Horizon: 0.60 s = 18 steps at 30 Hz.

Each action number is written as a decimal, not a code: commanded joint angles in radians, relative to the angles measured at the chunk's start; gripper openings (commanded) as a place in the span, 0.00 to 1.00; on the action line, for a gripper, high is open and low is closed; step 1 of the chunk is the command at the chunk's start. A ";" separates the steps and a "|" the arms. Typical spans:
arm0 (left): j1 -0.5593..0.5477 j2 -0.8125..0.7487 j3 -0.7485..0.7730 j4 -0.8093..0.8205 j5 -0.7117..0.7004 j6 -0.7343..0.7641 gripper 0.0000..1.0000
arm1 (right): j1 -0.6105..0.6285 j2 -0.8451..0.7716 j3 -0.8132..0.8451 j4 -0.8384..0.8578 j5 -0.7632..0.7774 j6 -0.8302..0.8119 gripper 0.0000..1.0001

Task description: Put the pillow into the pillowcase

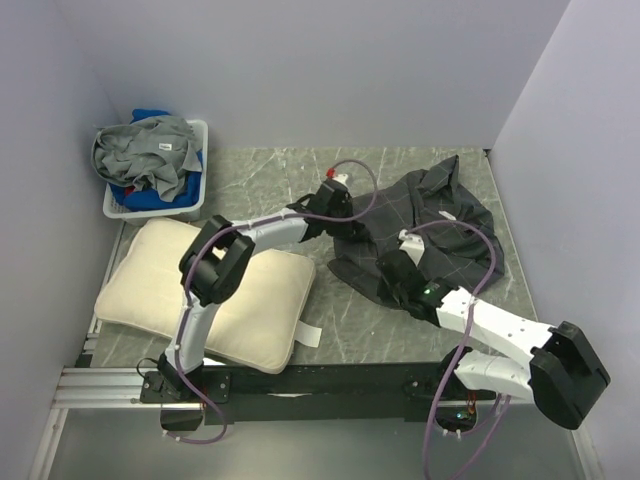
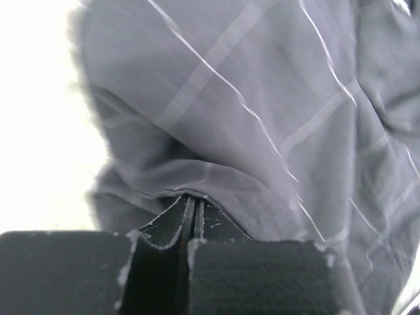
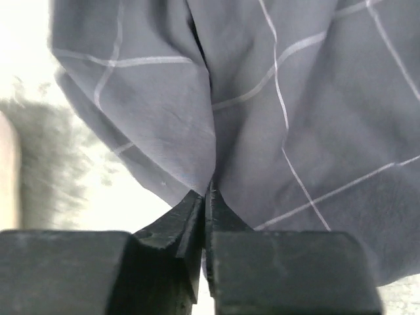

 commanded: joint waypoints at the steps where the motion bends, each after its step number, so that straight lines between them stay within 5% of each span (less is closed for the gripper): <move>1: 0.085 -0.031 0.079 -0.002 0.022 -0.005 0.01 | -0.071 -0.040 0.085 -0.059 0.023 -0.021 0.04; 9: 0.284 -0.253 0.008 -0.023 -0.047 -0.052 0.01 | -0.283 -0.188 0.202 -0.159 -0.062 -0.099 0.00; 14: 0.323 -0.318 0.008 -0.029 0.060 -0.026 0.03 | -0.324 -0.183 0.354 -0.203 -0.106 -0.163 0.00; 16: 0.295 -0.301 0.019 -0.039 0.118 -0.017 0.21 | -0.323 -0.159 0.386 -0.225 -0.137 -0.170 0.00; 17: 0.280 -0.304 -0.012 -0.025 0.126 -0.008 0.51 | -0.324 -0.160 0.377 -0.225 -0.143 -0.170 0.00; 18: 0.263 -0.305 -0.027 -0.017 0.126 -0.005 0.62 | -0.324 -0.168 0.337 -0.216 -0.146 -0.167 0.00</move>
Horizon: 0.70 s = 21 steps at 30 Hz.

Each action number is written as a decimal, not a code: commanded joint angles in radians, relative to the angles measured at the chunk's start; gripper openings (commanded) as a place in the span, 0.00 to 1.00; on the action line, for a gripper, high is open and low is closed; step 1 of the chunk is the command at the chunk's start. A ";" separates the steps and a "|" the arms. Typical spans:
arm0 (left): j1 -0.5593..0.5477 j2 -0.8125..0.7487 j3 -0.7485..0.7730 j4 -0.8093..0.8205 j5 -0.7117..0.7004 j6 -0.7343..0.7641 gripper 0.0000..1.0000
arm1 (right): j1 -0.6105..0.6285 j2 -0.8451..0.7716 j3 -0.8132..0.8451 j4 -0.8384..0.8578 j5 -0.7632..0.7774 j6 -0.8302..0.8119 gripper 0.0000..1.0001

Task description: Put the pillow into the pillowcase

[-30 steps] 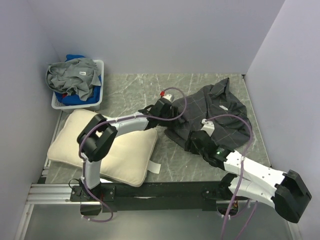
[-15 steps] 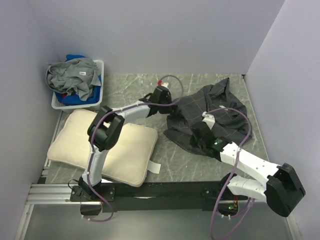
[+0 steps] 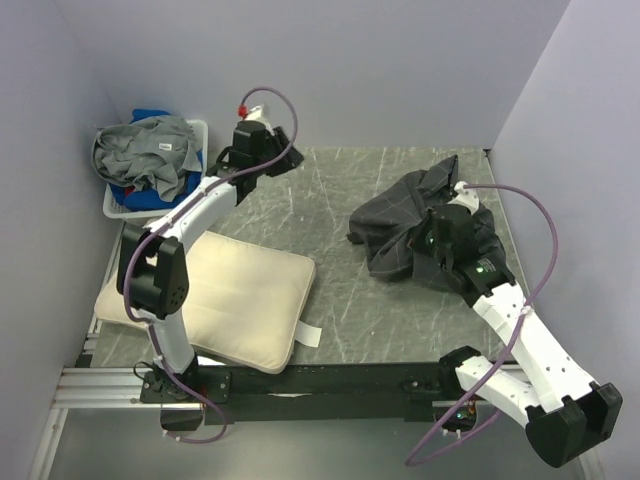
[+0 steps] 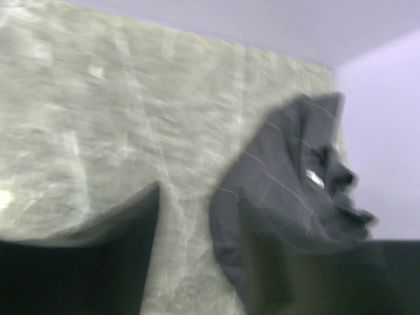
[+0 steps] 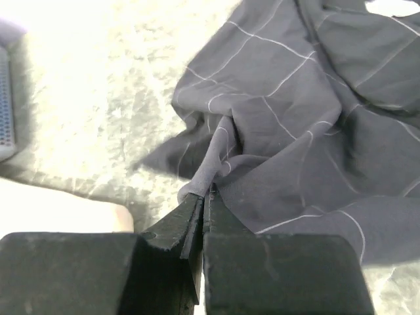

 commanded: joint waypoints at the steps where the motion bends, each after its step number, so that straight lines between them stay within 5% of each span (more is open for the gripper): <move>1: -0.124 0.001 -0.040 0.014 0.104 0.021 0.67 | -0.005 -0.019 -0.039 -0.028 -0.046 -0.035 0.00; 3: -0.160 0.020 -0.066 0.016 0.100 0.030 0.73 | -0.005 -0.051 -0.114 -0.032 -0.028 -0.017 0.13; 7: -0.268 0.052 -0.131 0.033 0.100 -0.002 0.74 | 0.004 -0.151 -0.202 -0.021 -0.052 0.002 0.22; 11: -0.342 0.049 -0.223 -0.008 -0.079 -0.053 0.72 | 0.055 -0.188 -0.210 -0.068 0.009 0.013 0.46; 21: -0.365 0.177 -0.218 -0.080 -0.256 -0.088 0.76 | 0.334 -0.043 -0.110 -0.077 0.199 0.056 0.66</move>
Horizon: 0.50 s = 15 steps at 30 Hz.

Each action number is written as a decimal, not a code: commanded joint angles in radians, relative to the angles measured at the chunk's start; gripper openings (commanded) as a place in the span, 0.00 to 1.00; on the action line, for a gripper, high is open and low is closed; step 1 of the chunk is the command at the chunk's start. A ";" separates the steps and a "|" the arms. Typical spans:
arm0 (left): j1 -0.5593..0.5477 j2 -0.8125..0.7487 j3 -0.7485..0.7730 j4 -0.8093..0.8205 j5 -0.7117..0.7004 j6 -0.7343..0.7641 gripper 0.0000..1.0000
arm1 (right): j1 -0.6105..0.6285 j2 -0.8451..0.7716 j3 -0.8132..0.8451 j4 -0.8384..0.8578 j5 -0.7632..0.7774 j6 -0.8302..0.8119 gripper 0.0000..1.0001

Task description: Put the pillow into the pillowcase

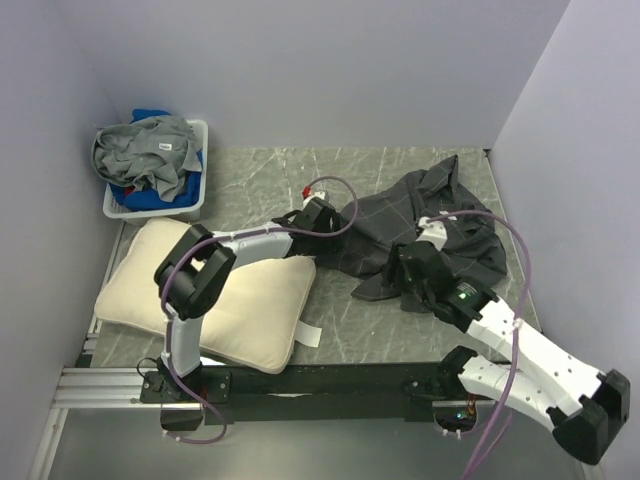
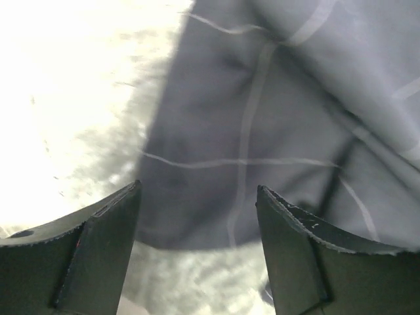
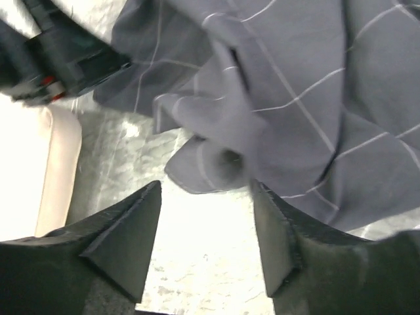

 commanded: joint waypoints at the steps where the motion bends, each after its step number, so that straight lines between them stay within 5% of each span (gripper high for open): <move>1: -0.001 0.098 0.085 -0.031 -0.075 -0.001 0.75 | 0.081 0.086 0.077 0.030 0.097 0.008 0.68; 3: -0.001 0.138 0.102 -0.036 -0.080 -0.007 0.72 | 0.099 0.129 0.086 0.035 0.094 0.011 0.70; 6: -0.001 0.189 0.148 -0.059 -0.083 0.008 0.50 | 0.124 0.141 0.060 0.070 0.040 0.022 0.71; 7: 0.000 0.195 0.163 -0.060 -0.078 0.014 0.32 | 0.130 0.144 0.048 0.082 0.028 0.035 0.72; 10: 0.018 0.197 0.196 -0.077 -0.084 0.025 0.01 | 0.161 0.178 -0.007 0.113 0.011 0.100 0.73; 15: 0.046 0.124 0.222 -0.102 -0.092 0.049 0.01 | 0.165 0.291 -0.076 0.243 -0.012 0.158 0.80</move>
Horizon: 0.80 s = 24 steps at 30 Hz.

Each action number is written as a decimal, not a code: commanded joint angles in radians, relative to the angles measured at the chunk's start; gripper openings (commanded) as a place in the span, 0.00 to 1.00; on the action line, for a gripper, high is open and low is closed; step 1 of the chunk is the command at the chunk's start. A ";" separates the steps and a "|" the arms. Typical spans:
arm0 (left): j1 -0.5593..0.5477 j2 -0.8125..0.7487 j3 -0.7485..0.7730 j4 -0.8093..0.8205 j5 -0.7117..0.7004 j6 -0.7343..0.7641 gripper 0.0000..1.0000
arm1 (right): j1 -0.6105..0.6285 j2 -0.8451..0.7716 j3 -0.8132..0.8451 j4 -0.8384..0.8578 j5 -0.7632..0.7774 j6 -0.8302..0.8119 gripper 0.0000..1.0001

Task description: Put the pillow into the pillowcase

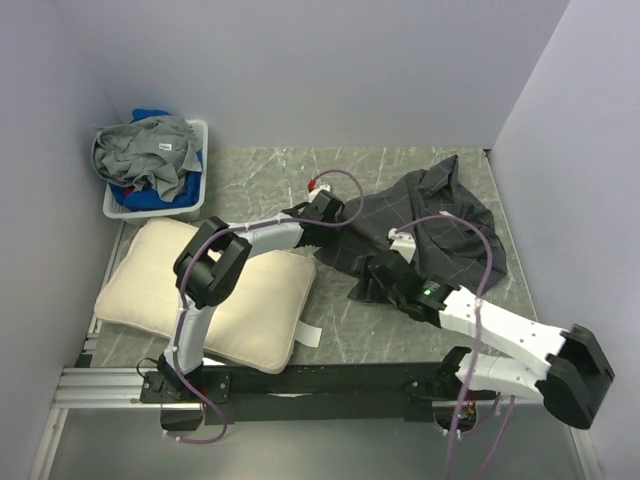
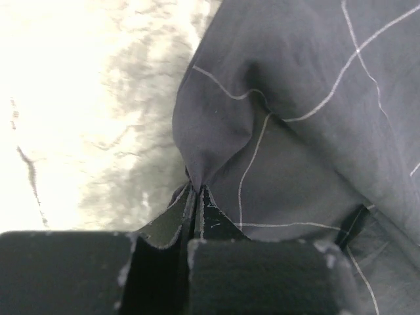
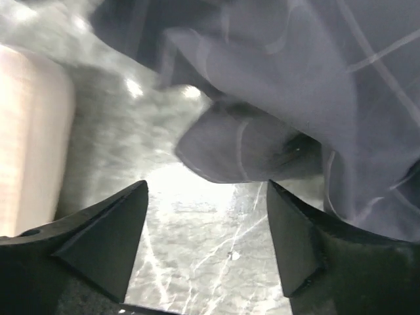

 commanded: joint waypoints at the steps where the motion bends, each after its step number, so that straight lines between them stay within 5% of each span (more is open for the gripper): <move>1: 0.027 -0.055 0.046 -0.061 -0.016 0.041 0.01 | 0.005 0.106 -0.036 0.135 -0.012 0.078 0.83; 5: 0.032 -0.117 0.034 -0.070 -0.012 0.047 0.01 | -0.030 0.247 0.017 0.170 0.031 0.089 0.91; 9: 0.050 -0.182 0.014 -0.064 0.007 0.055 0.01 | -0.067 0.359 0.063 0.216 -0.014 0.051 0.85; 13: 0.093 -0.225 0.051 -0.082 0.016 0.081 0.01 | -0.065 0.320 0.132 0.123 -0.008 0.019 0.07; 20: 0.211 -0.282 0.184 -0.124 0.046 0.113 0.01 | -0.142 -0.123 0.256 -0.138 -0.073 -0.104 0.00; 24: 0.295 -0.326 0.262 -0.154 0.048 0.121 0.01 | -0.237 -0.234 0.340 -0.199 -0.141 -0.148 0.00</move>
